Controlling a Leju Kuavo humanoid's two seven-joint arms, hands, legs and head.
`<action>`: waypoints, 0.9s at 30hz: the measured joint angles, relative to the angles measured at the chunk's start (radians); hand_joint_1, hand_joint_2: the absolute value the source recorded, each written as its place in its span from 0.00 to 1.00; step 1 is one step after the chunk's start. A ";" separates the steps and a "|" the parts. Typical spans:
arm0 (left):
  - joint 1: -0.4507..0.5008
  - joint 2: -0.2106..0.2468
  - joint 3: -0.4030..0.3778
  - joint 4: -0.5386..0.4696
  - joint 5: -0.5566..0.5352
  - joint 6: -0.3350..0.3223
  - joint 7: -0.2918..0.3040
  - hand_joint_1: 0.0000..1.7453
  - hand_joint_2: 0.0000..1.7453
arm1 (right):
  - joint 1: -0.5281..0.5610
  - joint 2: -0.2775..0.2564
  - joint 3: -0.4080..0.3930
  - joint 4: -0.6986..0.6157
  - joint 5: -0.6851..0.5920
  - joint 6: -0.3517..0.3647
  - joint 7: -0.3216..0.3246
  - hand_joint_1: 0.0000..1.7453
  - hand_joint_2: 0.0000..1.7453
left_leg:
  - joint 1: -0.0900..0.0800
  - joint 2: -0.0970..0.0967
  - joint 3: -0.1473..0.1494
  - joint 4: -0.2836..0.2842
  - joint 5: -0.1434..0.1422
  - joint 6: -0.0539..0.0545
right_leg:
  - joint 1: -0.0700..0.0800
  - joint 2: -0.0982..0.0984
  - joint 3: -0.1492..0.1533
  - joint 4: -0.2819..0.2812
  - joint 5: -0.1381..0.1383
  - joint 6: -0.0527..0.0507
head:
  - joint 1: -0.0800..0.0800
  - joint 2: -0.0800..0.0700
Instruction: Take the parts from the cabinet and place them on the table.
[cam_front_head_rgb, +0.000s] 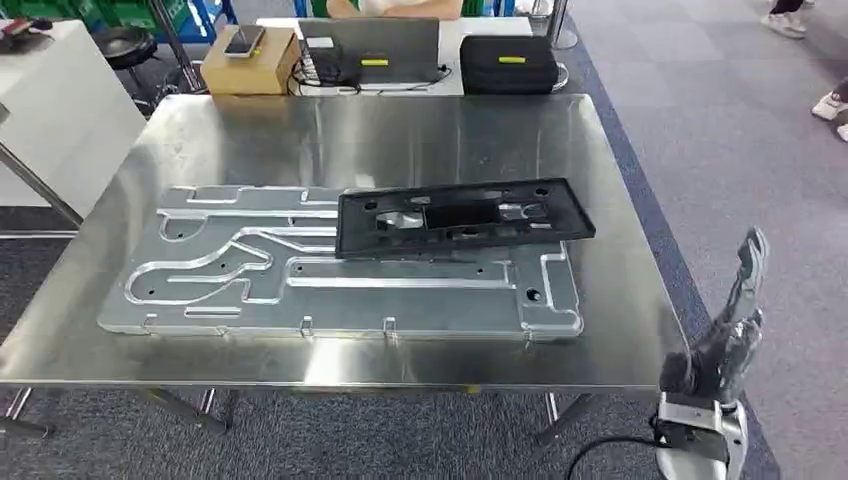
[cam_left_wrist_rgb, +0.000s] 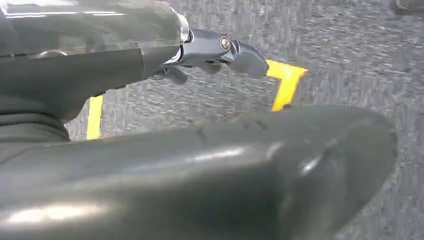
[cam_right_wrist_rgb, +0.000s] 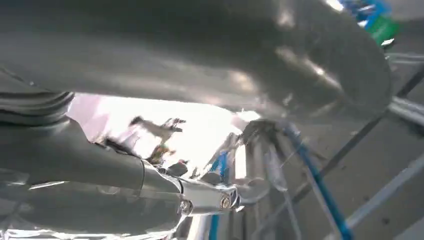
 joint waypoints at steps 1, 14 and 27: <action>0.000 0.000 0.000 0.000 0.000 0.000 0.001 0.00 0.00 | 0.015 0.000 -0.006 -0.002 0.008 -0.005 0.001 0.00 0.00 | 0.003 -0.002 -0.014 0.067 -0.064 -0.004 | 0.000 0.002 -0.012 0.000 0.011 -0.002 | 0.000 0.000; -0.004 -0.001 0.015 0.000 0.000 0.021 0.010 0.00 0.00 | 0.070 0.004 -0.070 0.036 0.113 -0.022 0.093 0.00 0.00 | 0.001 -0.004 0.223 -0.108 -0.055 0.045 | -0.002 0.018 -0.125 0.019 0.107 0.047 | 0.000 0.000; -0.008 -0.004 0.016 0.000 0.000 0.020 0.025 0.00 0.00 | -0.049 0.123 -0.342 0.690 0.237 0.002 0.061 0.00 0.00 | -0.006 0.008 0.067 -0.074 0.066 0.027 | 0.012 0.008 0.061 -0.020 -0.042 0.027 | 0.000 0.000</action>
